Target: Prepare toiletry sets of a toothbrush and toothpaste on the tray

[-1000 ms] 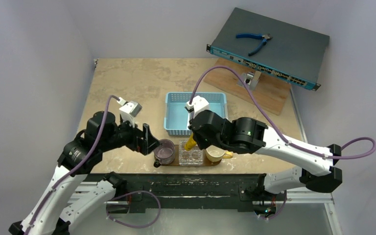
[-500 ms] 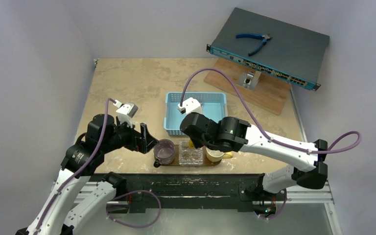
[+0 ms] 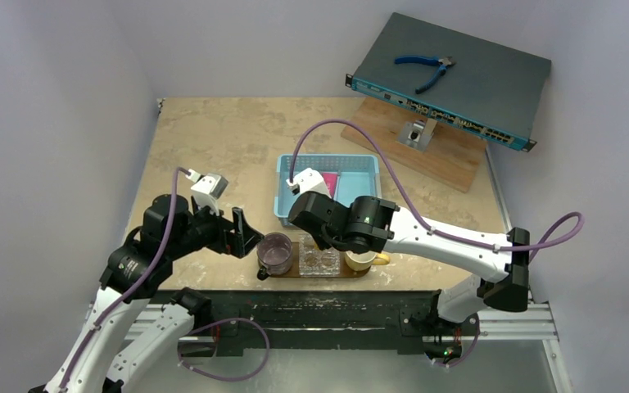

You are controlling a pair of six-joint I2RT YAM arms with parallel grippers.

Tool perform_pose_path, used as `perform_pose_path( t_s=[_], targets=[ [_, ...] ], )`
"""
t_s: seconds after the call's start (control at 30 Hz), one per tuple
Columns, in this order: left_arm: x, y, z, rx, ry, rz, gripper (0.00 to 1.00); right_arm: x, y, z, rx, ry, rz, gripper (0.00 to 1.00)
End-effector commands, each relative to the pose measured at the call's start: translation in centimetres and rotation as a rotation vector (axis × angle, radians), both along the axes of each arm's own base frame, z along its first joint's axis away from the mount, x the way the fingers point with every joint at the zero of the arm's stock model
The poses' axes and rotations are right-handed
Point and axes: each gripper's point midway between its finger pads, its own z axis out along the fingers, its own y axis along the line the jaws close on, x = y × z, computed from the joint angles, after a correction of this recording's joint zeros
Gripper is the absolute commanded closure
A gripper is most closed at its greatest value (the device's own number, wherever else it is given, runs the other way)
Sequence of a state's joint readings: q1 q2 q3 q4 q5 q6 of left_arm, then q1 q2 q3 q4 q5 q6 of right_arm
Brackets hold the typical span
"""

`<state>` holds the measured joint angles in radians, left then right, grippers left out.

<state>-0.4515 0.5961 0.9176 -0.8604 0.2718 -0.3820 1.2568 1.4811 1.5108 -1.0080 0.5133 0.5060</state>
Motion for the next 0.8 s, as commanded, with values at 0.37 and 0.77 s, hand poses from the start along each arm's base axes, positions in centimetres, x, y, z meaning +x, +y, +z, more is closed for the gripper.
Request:
perform_pose_path(
  t_s=[0.37, 0.77],
  targets=[
    [0.3, 0.1, 0.5, -0.006, -0.042, 0.005, 0.03, 0.4, 3.2, -0.6, 0.091, 0.006, -0.007, 1.00],
    [0.4, 0.2, 0.4, -0.002, -0.040, 0.007, 0.03, 0.4, 4.1, -3.4, 0.052, 0.030, -0.002, 1.00]
  ],
)
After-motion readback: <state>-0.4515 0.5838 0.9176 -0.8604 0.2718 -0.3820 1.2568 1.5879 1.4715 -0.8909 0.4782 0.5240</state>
